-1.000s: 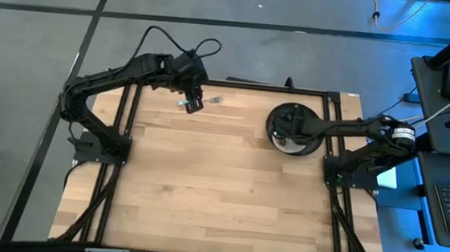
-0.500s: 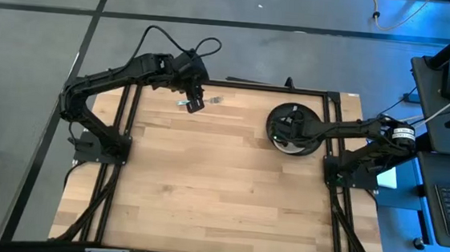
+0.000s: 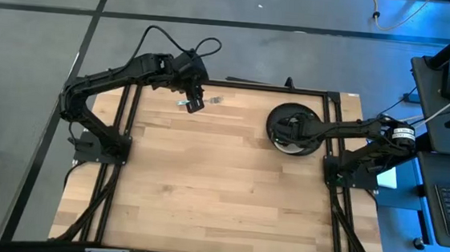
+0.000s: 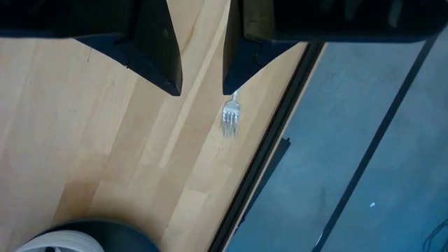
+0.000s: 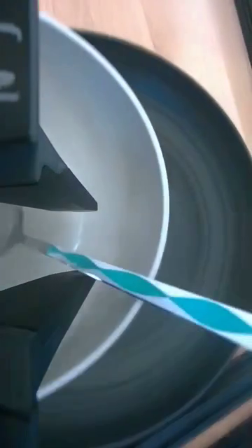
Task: Set table place
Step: Put the blue spoon into the white bowl, then adjust the white bowl
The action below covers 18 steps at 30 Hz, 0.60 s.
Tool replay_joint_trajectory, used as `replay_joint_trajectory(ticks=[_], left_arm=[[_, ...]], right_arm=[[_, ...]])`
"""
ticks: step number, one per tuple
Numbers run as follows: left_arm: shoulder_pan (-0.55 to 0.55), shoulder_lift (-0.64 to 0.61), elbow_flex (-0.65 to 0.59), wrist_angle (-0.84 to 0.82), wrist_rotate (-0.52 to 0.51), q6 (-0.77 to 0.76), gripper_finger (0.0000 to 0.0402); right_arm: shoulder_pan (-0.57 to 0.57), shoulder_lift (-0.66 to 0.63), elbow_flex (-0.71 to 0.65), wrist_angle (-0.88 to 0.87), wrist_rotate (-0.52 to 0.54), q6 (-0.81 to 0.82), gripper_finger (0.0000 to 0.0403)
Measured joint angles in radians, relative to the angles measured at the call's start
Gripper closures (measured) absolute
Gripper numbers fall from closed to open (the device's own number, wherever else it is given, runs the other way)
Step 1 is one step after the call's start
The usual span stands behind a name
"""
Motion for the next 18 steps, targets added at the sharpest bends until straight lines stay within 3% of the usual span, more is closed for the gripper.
replay_joint_trajectory(ticks=[10,18], left_arm=[[0.0,0.0,0.0,0.0,0.0,0.003,0.0304],[0.0,0.0,0.0,0.0,0.0,0.003,0.0304]], right_arm=[[0.0,0.0,0.0,0.062,-0.189,0.004,0.0254],[0.0,0.0,0.0,0.06,-0.227,0.032,0.0254]])
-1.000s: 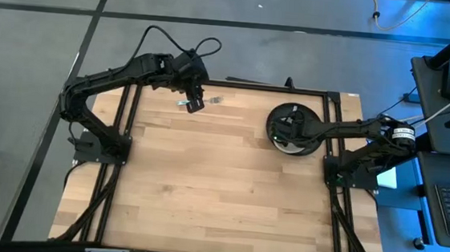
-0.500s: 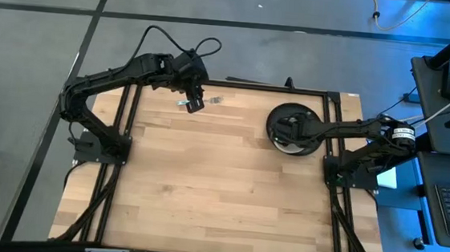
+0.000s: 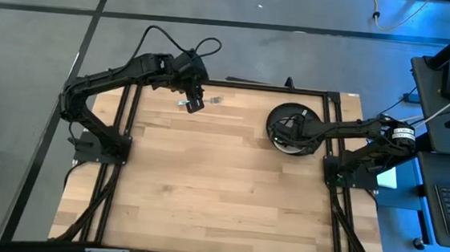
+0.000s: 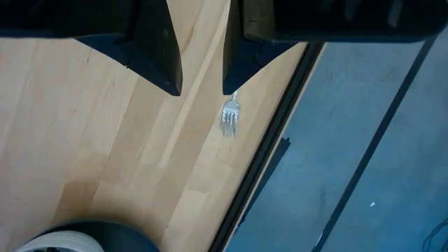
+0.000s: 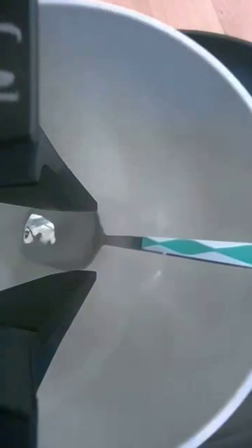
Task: Set table place
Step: Adjust the white bowl
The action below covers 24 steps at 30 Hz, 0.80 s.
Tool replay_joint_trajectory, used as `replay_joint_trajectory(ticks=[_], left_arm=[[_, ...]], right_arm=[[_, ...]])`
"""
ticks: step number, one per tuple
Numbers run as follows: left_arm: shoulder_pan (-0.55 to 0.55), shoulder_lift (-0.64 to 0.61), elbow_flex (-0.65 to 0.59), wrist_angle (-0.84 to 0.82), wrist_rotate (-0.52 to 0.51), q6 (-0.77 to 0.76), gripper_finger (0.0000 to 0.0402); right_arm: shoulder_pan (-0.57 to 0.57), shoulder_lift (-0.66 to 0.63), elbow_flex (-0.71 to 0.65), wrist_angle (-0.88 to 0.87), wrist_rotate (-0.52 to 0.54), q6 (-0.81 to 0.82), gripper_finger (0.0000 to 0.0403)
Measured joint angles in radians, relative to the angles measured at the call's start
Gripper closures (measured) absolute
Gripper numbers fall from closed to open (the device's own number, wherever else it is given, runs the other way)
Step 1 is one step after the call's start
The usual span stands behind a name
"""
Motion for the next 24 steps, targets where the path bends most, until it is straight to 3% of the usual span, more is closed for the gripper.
replay_joint_trajectory(ticks=[5,13,21,24], left_arm=[[0.0,0.0,0.0,0.0,0.0,0.0,0.0304],[0.0,0.0,0.0,0.0,0.0,0.0,0.0304],[0.0,0.0,0.0,0.0,0.0,0.0,0.0304],[0.0,0.0,0.0,0.0,0.0,0.0,0.0304]], right_arm=[[0.005,0.0,0.0,0.0,0.028,-0.01,0.0254],[0.054,0.0,0.087,-0.073,0.216,-0.03,0.0291],[0.115,0.0,0.268,-0.19,0.085,-0.113,0.0383],[0.171,0.0,0.306,-0.197,0.079,-0.091,0.0395]])
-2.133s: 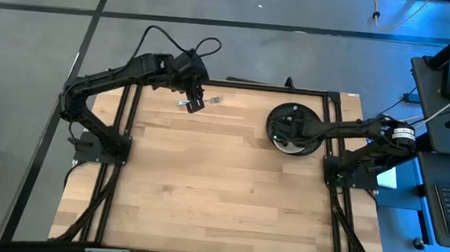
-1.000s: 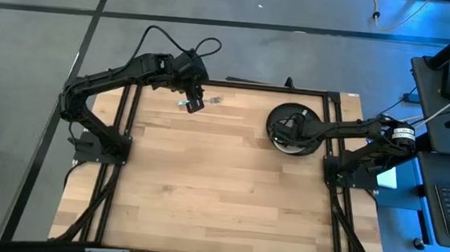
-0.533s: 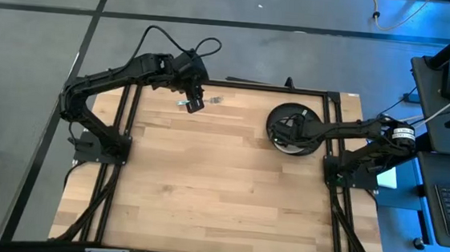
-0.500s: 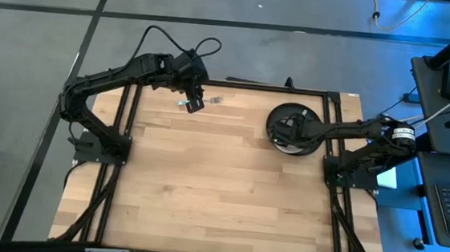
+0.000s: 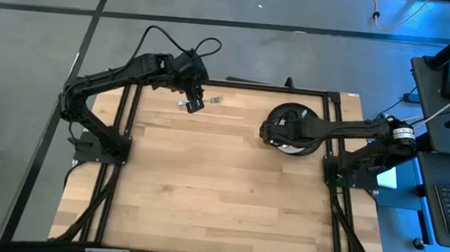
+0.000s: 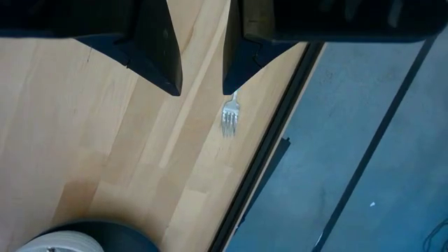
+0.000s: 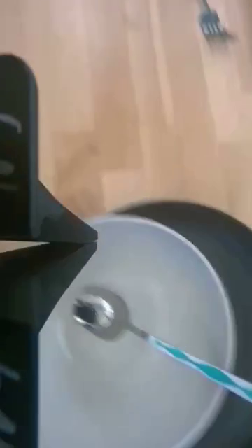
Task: Set table place
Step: Adjust the white bowl
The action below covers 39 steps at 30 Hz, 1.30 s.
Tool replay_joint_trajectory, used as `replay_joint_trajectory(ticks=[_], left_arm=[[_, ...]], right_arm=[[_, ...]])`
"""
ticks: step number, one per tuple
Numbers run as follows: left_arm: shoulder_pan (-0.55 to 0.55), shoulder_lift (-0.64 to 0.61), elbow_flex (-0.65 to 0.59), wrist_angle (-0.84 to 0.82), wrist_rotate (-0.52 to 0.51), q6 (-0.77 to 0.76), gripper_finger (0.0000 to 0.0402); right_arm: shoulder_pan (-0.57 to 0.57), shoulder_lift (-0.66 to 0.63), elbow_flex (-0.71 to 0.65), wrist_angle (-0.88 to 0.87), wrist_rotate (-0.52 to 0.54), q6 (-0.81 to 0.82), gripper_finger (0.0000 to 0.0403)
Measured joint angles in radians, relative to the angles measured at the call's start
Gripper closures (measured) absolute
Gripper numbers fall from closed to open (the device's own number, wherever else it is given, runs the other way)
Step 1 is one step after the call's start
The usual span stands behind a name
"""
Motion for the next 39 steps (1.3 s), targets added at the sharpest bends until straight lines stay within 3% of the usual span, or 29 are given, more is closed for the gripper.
replay_joint_trajectory(ticks=[8,15,22,39], left_arm=[[0.0,0.0,0.0,0.0,0.0,0.0,0.0304],[0.0,0.0,0.0,0.0,0.0,0.001,0.0304],[0.0,0.0,0.0,0.0,0.0,0.002,0.0304],[0.0,0.0,0.0,-0.001,0.0,0.002,0.0304]], right_arm=[[0.144,0.01,-0.001,-0.011,-0.164,0.199,0.04],[0.235,0.086,-0.001,-0.068,-0.163,0.329,0.0401],[0.224,0.175,-0.002,-0.087,-0.116,0.346,0.0402],[0.11,0.238,-0.002,-0.1,-0.066,0.292,0.0403]])
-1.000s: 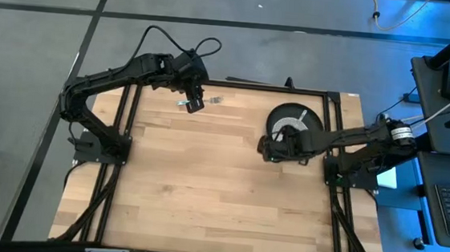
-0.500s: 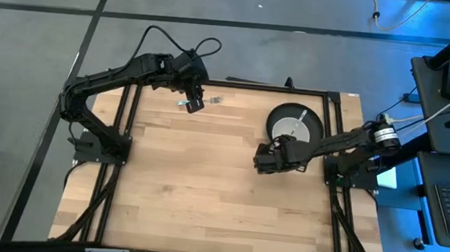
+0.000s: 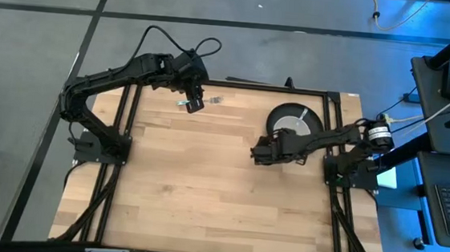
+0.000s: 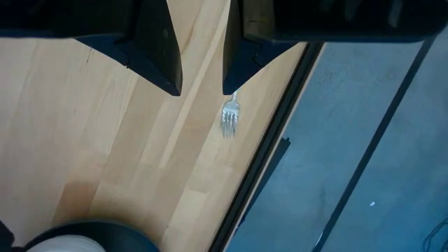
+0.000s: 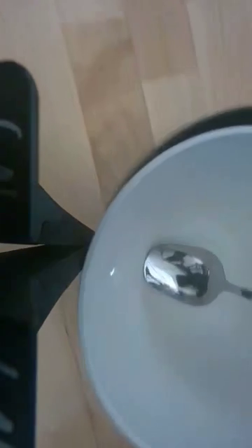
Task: Set table place
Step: Adjust the white bowl
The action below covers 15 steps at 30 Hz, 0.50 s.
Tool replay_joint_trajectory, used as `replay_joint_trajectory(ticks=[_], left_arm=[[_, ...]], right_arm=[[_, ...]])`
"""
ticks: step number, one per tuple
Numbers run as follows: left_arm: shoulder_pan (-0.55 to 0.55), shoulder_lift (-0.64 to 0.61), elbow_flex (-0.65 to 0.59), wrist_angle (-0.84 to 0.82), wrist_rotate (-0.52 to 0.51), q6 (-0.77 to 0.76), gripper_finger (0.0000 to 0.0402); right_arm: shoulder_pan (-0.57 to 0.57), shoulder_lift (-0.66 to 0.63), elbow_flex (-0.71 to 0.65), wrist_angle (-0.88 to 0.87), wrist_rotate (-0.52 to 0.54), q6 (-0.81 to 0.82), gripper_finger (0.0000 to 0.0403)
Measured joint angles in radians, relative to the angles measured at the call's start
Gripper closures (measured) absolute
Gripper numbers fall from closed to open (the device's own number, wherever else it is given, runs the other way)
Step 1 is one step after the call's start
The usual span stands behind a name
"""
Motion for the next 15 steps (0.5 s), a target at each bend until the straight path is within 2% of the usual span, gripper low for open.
replay_joint_trajectory(ticks=[15], left_arm=[[0.0,0.0,0.0,0.0,0.0,0.025,0.0304]], right_arm=[[-0.048,-0.001,-0.012,-0.102,0.042,0.001,0.0403]])
